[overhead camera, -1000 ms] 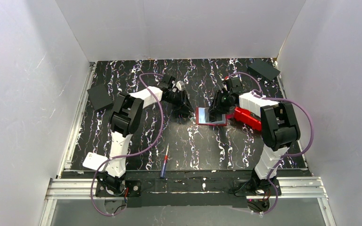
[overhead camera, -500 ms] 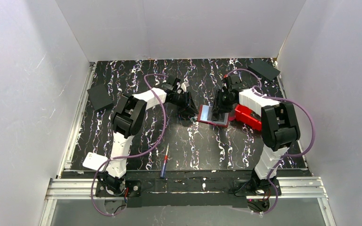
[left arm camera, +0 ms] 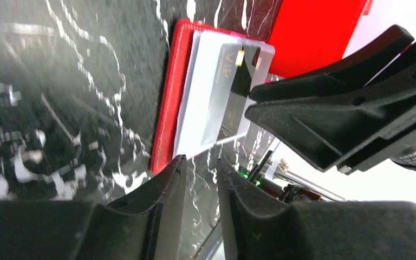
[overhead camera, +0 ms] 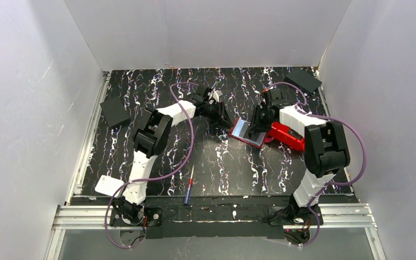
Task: Put the credit cards into the card holder
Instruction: Insert the credit card into the card holder.
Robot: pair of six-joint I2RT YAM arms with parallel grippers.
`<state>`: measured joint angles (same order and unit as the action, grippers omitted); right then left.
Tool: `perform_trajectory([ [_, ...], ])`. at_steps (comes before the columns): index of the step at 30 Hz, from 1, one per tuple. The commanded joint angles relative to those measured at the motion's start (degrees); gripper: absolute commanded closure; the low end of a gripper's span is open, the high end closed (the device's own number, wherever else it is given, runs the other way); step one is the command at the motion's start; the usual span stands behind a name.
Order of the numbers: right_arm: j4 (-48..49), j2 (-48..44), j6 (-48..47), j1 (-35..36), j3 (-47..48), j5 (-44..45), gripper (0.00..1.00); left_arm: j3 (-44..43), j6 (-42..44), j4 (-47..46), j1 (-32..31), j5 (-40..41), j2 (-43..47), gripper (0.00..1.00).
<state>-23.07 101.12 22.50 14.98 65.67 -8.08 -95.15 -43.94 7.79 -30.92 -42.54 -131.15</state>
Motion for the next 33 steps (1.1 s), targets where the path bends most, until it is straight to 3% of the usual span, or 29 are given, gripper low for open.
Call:
perform_trajectory([
  [1,6.0,0.1,2.3,-1.3,-4.5,-1.9,0.59,-4.5,-1.6,0.2,-0.1,1.2,-4.9,0.78],
  [11,10.5,2.2,3.3,-1.4,-3.8,-6.5,0.68,-4.9,0.0,2.9,-0.4,1.7,-7.1,0.89],
  [33,21.4,5.8,9.7,-0.4,-3.4,-14.7,0.67,-2.8,3.1,5.2,1.1,1.9,-3.3,0.88],
])
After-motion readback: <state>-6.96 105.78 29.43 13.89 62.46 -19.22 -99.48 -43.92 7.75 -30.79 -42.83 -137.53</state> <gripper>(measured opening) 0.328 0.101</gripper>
